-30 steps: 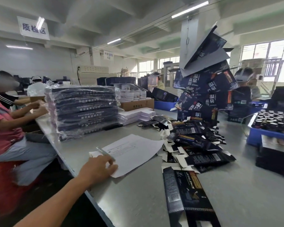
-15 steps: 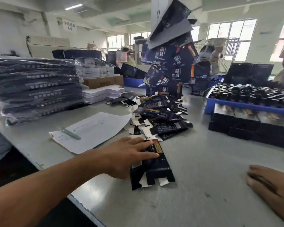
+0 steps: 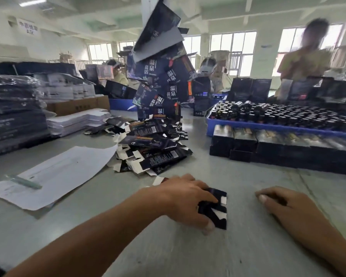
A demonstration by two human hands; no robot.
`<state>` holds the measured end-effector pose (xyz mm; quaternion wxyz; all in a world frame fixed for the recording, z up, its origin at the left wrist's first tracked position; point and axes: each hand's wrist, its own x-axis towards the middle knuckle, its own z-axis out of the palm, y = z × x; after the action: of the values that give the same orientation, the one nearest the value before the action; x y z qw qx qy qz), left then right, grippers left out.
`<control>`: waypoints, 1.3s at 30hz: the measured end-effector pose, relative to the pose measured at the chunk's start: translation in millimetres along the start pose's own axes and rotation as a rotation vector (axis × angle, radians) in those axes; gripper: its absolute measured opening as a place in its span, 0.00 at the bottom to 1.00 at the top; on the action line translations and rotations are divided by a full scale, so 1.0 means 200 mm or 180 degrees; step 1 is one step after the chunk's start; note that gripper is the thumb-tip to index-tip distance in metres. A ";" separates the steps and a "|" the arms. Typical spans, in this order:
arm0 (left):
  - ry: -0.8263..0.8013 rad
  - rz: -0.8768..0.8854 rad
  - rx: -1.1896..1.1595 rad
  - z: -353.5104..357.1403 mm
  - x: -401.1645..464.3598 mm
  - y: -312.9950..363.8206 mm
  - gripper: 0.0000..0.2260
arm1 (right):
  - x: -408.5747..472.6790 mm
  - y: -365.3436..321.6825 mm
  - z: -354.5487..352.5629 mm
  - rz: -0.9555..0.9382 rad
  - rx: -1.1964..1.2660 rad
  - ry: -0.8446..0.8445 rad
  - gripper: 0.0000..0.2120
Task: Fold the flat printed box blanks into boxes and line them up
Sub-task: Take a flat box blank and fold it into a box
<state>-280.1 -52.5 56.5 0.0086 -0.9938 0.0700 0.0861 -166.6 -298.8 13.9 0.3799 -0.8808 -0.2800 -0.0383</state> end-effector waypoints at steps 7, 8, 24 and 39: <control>0.0072 -0.0614 -0.0814 0.09 0.11 -0.09 0.46 | 0.00 0.04 0.01 0.0113 0.0308 0.0042 0.07; 0.0154 -0.0651 -0.0837 0.10 0.12 -0.10 0.49 | 0.00 0.05 0.01 0.0129 0.0316 0.0081 0.07; 0.2371 0.0000 0.0436 0.02 0.20 0.16 0.54 | 0.03 -0.07 -0.11 0.1024 0.2384 -0.0194 0.14; 0.3276 0.0518 0.0286 0.09 0.18 0.34 0.35 | -0.14 -0.14 -0.17 0.0084 0.1758 0.0717 0.04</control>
<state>-256.9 -124.4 31.7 0.0091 -0.8975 0.1457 -0.4162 -199.4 -320.0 49.2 0.6343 -0.7379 -0.2244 -0.0533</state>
